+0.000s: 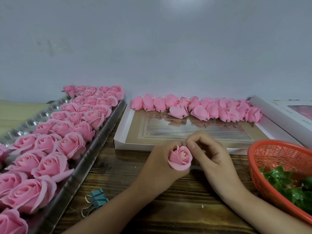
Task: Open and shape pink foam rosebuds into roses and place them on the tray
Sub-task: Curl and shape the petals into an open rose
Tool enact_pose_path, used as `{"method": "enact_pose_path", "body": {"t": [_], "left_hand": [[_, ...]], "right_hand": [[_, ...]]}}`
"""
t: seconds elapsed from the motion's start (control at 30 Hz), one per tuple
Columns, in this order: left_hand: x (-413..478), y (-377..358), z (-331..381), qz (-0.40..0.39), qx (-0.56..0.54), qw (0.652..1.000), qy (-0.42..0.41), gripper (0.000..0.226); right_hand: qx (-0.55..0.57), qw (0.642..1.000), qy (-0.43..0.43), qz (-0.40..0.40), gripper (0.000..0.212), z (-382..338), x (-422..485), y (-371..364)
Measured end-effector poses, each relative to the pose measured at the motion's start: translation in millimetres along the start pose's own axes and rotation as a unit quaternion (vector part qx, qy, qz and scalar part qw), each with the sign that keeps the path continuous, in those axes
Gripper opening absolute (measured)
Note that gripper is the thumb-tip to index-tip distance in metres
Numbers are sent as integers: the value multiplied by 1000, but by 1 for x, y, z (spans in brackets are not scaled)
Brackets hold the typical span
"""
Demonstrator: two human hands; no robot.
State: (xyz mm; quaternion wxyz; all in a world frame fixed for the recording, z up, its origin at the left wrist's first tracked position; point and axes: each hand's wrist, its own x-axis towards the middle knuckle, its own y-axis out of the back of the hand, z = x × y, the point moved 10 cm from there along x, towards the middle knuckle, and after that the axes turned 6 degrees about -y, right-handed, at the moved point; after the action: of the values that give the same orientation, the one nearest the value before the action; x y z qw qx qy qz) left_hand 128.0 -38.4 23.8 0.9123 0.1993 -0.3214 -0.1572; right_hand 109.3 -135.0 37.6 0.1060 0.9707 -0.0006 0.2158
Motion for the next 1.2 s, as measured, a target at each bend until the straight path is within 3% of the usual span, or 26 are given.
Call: {"method": "enact_pose_path", "body": {"t": [0.13,0.4,0.57,0.9,1.13,1.2], "left_hand": [[1,-3,0,-17,-18,1000,7,16],[1,-3,-4,-20,-24,999,20,30],[1,-1,-8,-19,-45,998,26,21],[0,-6,-1,-39,-50,998,26,21],[0,-9,1,-53,-75,996,16,18],[0,-9,3,-54,-69,996,11,26]], "right_hand": [[48,998,-21,-26,16,4,0,-6],[144,988,-41,-25,20,10,2,-4],[148,987,-48,-41,13,10,1,-7],[102,993,-46,-22,12,15,2,-3],[-21,999,-24,25,23,12,0,5],[-53,998,-6,27,23,7,-1,5]]}}
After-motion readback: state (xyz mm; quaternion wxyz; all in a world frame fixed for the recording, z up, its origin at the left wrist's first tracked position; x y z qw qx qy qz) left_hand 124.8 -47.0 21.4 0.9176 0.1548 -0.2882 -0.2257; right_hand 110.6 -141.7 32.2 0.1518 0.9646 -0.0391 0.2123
